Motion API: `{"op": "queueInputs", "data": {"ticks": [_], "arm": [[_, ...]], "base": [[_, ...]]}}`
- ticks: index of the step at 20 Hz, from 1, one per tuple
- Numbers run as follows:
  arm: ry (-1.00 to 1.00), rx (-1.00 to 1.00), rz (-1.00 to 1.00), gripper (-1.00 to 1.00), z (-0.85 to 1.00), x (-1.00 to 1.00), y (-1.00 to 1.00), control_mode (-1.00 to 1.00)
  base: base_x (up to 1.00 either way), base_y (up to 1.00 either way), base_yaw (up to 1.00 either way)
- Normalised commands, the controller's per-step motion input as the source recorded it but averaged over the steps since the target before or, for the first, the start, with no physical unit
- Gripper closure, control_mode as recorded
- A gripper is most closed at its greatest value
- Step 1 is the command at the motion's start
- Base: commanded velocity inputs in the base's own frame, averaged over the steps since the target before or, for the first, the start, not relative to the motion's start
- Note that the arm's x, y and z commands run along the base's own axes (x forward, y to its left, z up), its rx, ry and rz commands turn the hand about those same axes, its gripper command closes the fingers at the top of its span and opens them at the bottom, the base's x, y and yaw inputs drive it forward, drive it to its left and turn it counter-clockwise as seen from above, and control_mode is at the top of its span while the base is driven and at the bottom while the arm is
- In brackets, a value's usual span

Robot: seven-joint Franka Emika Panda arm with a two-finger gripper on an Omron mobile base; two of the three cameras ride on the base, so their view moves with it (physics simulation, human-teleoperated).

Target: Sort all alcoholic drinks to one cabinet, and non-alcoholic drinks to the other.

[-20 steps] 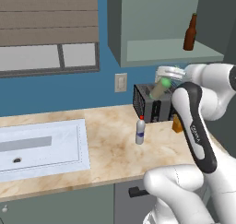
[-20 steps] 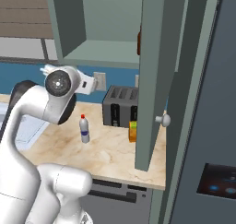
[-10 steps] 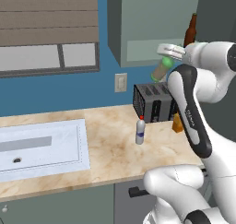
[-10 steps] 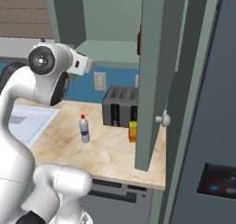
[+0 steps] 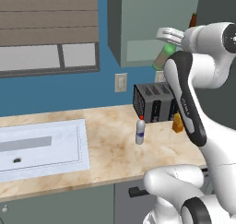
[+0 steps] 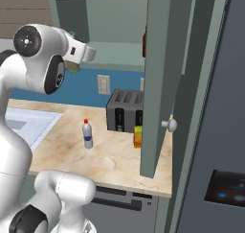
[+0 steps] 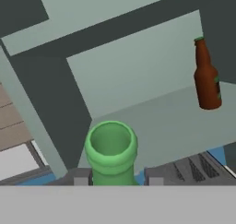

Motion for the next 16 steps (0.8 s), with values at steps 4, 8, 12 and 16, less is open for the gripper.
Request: {"op": "queueInputs", "data": {"ticks": [4,8,12,16], "arm": [[-0.11,-0.03,-0.04,1.00,0.00,0.21,-0.04,-1.00],[-0.14,-0.02,-0.01,1.00,0.00,0.12,-0.15,-1.00],[-0.10,0.00,0.00,1.00,0.00,0.24,-0.18,-1.00],[-0.04,0.00,0.00,1.00,0.06,0.24,-0.07,-1.00]], "base": [[0.00,0.00,0.00],[0.00,0.00,0.00],[0.00,0.00,0.00],[0.00,0.00,0.00]]}}
